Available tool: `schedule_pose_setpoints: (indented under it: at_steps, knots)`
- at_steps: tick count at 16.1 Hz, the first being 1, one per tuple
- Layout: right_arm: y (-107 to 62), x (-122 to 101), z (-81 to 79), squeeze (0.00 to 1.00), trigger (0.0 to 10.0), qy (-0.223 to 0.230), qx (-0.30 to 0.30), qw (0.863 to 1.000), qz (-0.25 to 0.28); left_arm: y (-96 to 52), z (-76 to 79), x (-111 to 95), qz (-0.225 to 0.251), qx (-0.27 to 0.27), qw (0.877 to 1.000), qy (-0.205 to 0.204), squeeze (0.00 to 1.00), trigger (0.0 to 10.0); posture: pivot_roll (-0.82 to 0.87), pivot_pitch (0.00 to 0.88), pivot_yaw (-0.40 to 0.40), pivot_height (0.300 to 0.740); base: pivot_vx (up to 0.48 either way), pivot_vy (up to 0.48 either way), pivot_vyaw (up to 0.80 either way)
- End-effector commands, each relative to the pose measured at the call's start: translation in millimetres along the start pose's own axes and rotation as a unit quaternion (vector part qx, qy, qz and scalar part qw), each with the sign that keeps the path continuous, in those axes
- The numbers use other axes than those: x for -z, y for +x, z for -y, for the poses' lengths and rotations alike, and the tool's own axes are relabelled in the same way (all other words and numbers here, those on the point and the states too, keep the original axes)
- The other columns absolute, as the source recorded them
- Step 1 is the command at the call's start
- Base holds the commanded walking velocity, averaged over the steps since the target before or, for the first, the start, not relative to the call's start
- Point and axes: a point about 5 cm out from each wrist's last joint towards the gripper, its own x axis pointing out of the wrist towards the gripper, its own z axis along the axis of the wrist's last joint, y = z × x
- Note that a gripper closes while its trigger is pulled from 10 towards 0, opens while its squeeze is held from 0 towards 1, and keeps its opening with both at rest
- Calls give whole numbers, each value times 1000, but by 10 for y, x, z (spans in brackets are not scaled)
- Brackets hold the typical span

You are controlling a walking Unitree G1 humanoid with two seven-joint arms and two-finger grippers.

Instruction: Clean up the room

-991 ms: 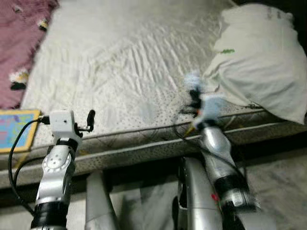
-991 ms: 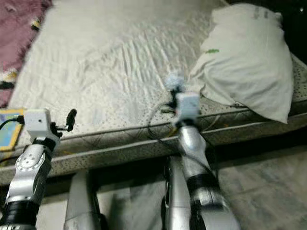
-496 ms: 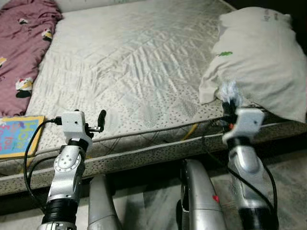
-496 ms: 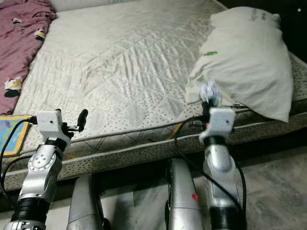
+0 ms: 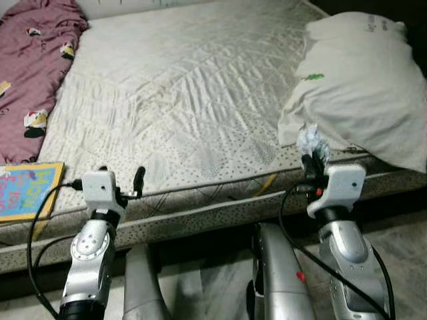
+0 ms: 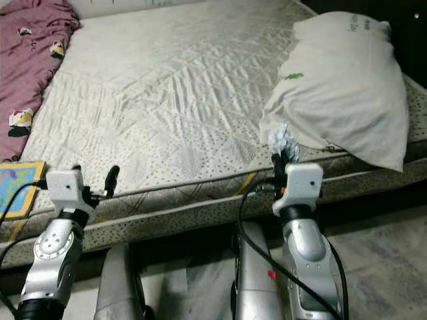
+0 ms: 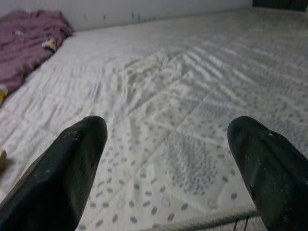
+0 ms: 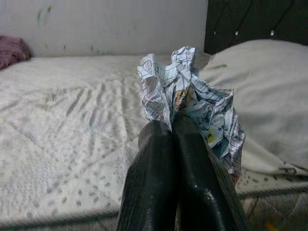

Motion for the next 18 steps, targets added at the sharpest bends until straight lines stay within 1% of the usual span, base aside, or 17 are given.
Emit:
schedule_pose_setpoints:
  at_steps: [1, 2, 3, 5, 9, 11, 13, 14, 16, 18]
  knots:
    - [39, -88, -35, 0, 10000, 17, -2, 1000, 16, -15, -26, -23, 0, -4, 1000, 9, 0, 10000, -53, 0, 72, 489, 0, 0, 0]
    - [74, -139, -105, 0, 10000, 39, -9, 999, 20, -24, -9, -32, -2, 0, 1000, 8, 0, 10000, -65, 0, 87, 502, 0, 0, 0]
    - [71, -181, -166, 0, 10000, 54, -14, 998, 23, -33, 19, -15, -9, 12, 1000, 11, 0, 10000, -68, 0, 96, 516, 0, 0, 0]
    - [73, -202, -190, 0, 10000, 61, -12, 998, 24, -24, 18, -25, -10, 15, 1000, 13, 0, 10000, -68, 0, 101, 535, 0, 0, 0]
    - [142, -229, -146, 0, 10000, 63, -9, 998, 24, 18, 9, -70, -3, 9, 1000, 13, 0, 10000, -57, 0, 83, 576, 0, 0, 0]
    - [164, -230, -134, 0, 10000, 61, -8, 998, 22, 25, 9, -77, -2, 7, 1000, 12, 0, 10000, -53, 0, 79, 590, 0, 0, 0]
    - [216, -236, -124, 0, 10000, 55, -6, 998, 25, 35, 32, -74, -2, 12, 1000, 17, 0, 10000, -53, 0, 82, 617, 0, 0, 0]
    - [224, -237, -122, 0, 10000, 55, -6, 998, 25, 45, 38, -78, -2, 13, 1000, 17, 0, 10000, -56, 0, 85, 626, 0, 0, 0]
    - [247, -253, -113, 0, 10000, 52, -8, 998, 30, 96, 47, -71, -7, 9, 999, 30, 0, 10000, -61, 0, 85, 654, 0, 0, 0]
    - [256, -263, -105, 0, 10000, 52, -7, 998, 31, 102, 59, -54, -10, 10, 999, 31, 0, 10000, -65, 0, 86, 677, 0, 0, 0]
